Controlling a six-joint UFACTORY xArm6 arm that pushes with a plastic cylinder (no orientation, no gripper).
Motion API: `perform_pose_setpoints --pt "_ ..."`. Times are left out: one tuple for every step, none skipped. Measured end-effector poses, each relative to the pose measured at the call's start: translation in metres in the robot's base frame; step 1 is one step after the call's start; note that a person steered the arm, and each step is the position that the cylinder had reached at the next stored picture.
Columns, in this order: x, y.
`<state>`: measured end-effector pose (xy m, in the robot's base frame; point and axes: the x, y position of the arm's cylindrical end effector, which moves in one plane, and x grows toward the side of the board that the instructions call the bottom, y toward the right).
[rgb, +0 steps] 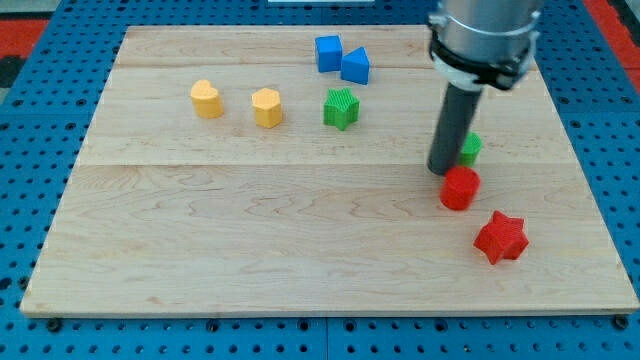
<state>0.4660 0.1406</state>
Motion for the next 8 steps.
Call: perform_pose_setpoints --pt "0.037 0.001" --pt "0.024 -0.001" --pt "-0.001 -0.001" --pt "-0.019 -0.001" --pt "-0.019 0.005" --pt "-0.025 0.008" --pt "-0.036 0.009" --pt "-0.046 0.009"
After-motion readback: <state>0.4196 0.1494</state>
